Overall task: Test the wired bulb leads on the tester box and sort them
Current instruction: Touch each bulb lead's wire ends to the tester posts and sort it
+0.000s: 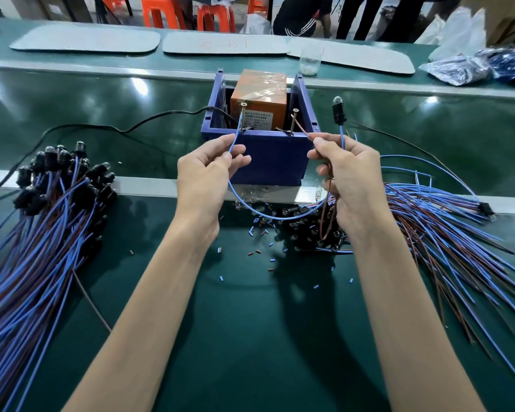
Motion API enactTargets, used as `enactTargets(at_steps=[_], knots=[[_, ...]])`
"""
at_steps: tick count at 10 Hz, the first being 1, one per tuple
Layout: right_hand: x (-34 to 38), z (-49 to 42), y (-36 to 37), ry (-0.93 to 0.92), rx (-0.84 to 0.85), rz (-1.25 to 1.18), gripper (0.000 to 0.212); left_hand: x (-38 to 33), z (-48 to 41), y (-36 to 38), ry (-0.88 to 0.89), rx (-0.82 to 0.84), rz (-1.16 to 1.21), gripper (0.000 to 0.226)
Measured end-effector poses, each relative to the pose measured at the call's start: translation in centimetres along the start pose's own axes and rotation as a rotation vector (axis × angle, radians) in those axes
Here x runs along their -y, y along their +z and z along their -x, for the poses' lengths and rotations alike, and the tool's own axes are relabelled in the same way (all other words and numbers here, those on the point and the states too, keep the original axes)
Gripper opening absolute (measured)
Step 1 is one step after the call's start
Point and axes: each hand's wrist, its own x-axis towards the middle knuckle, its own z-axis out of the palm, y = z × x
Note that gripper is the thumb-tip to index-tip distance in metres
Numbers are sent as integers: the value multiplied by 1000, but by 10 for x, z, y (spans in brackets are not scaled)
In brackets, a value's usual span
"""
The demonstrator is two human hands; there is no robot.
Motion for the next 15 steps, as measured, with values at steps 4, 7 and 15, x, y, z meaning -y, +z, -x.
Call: enactTargets(at_steps=[4,7,15], knots=[[0,-3,-3,11,-11,-40,24,0,1,-2,23,3,-112,35],[-2,-5,-5,13,-23,-27,21,0,3,-3,47,19,-175,33],[2,-1,-2,-4,43,3,18,-2,1,-2,44,37,-175,33]])
